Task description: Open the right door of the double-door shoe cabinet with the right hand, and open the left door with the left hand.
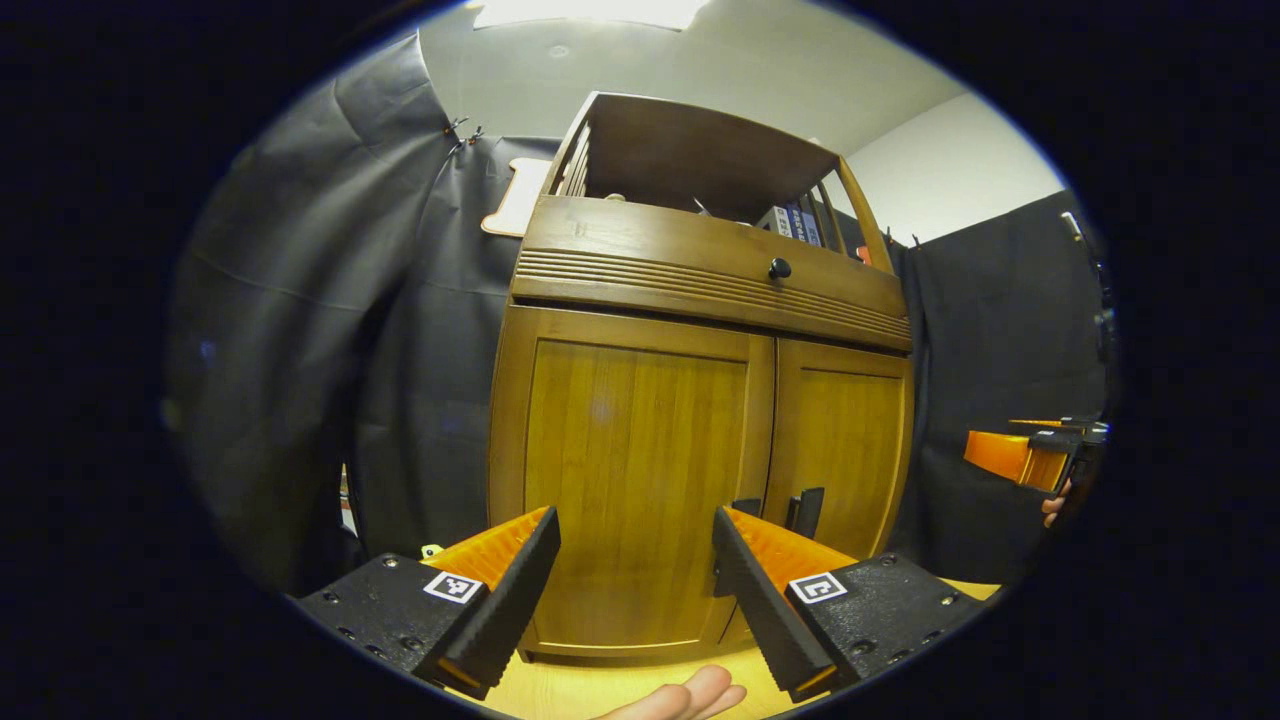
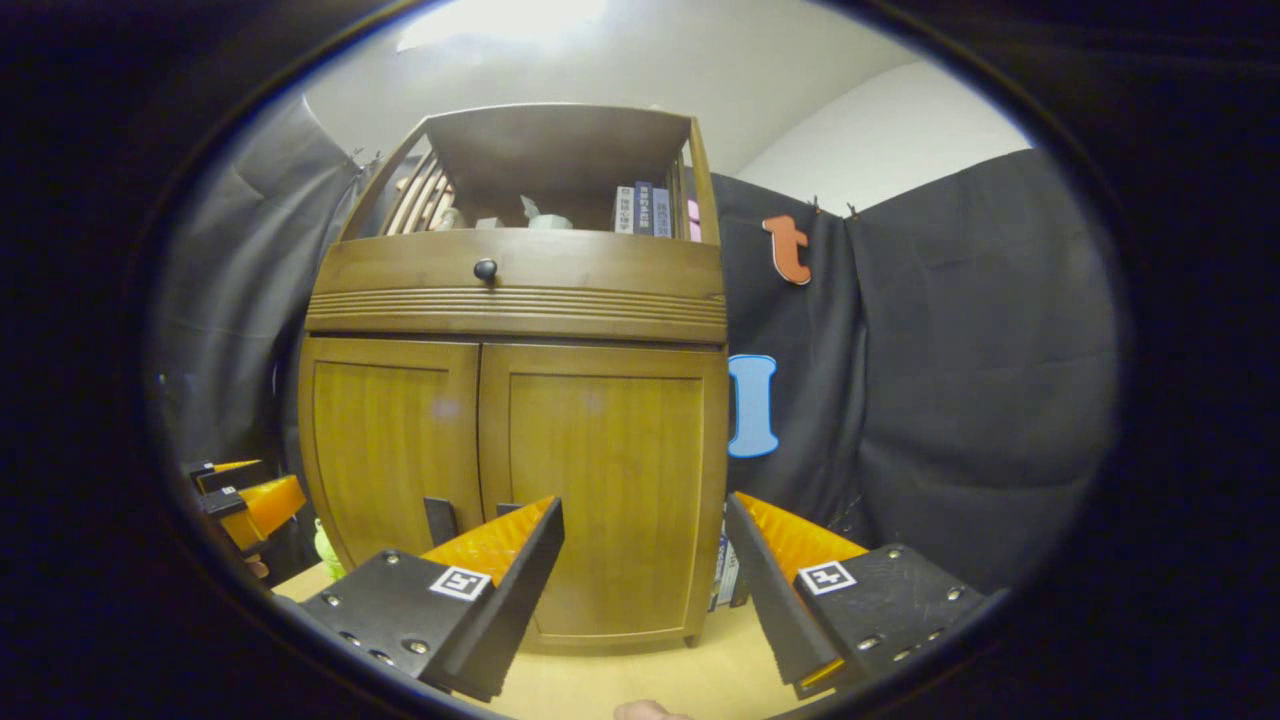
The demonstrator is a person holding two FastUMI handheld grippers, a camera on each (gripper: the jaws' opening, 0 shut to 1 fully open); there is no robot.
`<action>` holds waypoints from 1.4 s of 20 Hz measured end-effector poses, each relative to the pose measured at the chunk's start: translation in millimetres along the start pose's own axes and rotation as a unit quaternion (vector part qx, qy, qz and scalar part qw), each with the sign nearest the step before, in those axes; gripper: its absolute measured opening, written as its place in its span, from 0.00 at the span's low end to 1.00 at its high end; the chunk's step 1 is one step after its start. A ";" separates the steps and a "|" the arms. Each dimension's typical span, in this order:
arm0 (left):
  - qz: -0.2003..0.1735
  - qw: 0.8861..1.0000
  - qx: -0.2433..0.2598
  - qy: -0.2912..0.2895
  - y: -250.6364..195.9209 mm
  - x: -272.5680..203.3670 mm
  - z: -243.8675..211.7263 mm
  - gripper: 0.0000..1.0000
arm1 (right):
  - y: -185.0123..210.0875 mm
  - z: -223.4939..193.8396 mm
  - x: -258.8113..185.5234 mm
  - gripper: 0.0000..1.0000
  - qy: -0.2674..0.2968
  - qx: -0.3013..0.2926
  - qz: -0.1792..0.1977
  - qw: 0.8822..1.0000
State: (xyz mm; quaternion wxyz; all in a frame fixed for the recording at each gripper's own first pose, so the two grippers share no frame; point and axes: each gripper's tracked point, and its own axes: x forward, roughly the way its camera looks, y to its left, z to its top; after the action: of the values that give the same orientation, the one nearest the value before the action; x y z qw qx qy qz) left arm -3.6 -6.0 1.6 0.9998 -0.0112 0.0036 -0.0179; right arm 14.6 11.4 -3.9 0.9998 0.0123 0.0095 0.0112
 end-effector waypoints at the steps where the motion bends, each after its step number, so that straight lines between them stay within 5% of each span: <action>1: 0.002 1.000 0.000 -0.002 2.0 0.3 1.0 0.92 | 0.8 -0.2 1.9 0.99 0.000 -0.003 0.000 1.000; 11: -0.010 1.000 0.012 0.006 -0.1 5.8 -4.9 0.92 | 37.7 -39.5 51.1 0.95 0.032 0.007 0.051 0.998; 16: 0.033 0.999 0.032 0.000 26.8 11.5 -4.1 0.92 | 70.3 -64.3 85.8 0.94 0.049 0.001 0.082 0.995; 19: 0.024 0.999 0.040 0.003 26.3 15.9 -6.6 0.92 | 80.7 -72.4 99.4 0.94 0.050 0.010 0.063 0.997; 28: 0.028 0.999 0.041 0.004 35.4 20.8 -6.9 0.92 | 134.1 -118.0 128.1 0.96 0.089 0.012 0.106 0.990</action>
State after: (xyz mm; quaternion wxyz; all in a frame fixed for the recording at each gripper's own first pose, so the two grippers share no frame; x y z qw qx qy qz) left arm 18.4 28.5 -6.2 0.9995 0.0305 0.0075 0.0103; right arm 137.3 151.3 -120.9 0.9879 0.0239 0.0977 0.1180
